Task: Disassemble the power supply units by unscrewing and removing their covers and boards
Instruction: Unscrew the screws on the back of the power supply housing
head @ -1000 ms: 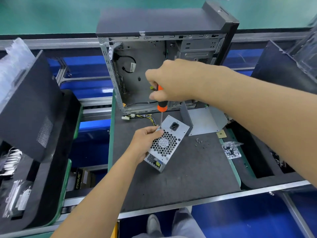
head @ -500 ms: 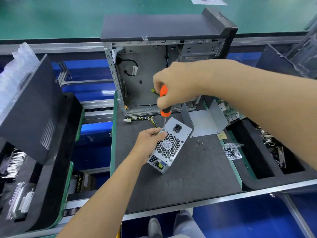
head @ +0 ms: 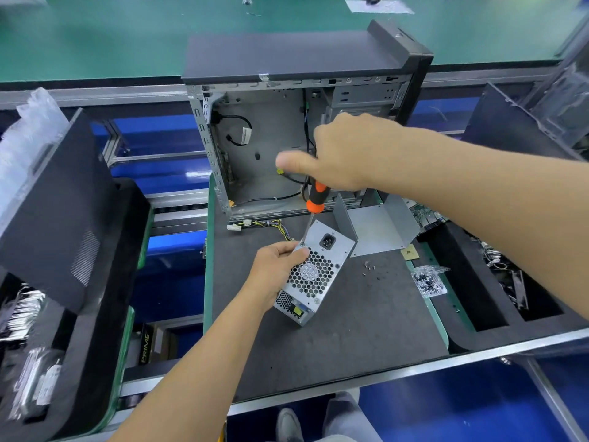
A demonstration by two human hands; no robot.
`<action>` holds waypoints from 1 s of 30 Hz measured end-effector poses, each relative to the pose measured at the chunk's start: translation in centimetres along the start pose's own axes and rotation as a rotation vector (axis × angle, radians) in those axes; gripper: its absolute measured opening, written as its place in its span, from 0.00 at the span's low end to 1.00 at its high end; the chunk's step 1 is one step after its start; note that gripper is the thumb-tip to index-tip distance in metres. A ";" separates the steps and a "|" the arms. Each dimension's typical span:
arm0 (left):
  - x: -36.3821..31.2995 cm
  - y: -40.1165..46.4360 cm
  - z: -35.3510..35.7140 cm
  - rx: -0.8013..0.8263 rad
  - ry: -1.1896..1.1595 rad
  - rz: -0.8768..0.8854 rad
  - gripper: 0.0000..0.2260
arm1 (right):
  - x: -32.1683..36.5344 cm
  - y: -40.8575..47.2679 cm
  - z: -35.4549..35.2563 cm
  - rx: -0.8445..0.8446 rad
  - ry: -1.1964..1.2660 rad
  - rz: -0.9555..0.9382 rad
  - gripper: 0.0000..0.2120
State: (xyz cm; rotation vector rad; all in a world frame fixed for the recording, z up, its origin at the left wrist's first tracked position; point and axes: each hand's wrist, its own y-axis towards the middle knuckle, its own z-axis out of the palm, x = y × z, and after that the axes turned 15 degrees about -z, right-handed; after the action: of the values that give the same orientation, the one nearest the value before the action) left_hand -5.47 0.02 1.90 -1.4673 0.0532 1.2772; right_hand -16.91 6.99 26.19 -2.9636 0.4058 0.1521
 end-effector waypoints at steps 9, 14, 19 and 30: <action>-0.1 -0.1 0.0 -0.001 0.013 0.009 0.08 | -0.4 -0.3 0.0 0.105 0.139 -0.102 0.28; -0.1 -0.3 0.1 0.002 0.008 0.006 0.09 | -1.3 -0.3 0.2 0.041 -0.026 -0.203 0.22; -0.2 -0.4 0.1 -0.016 0.011 0.007 0.09 | -2.2 -0.5 0.6 0.077 0.082 -0.254 0.27; -1.1 -1.6 0.5 -0.090 0.126 0.007 0.07 | -2.4 -0.5 1.2 -0.020 0.125 -0.375 0.26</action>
State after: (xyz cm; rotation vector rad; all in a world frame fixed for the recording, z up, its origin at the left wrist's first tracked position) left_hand -5.27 0.33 3.84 -1.6250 0.0859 1.2045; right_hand -19.13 8.24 25.38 -3.0111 -0.1435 -0.0728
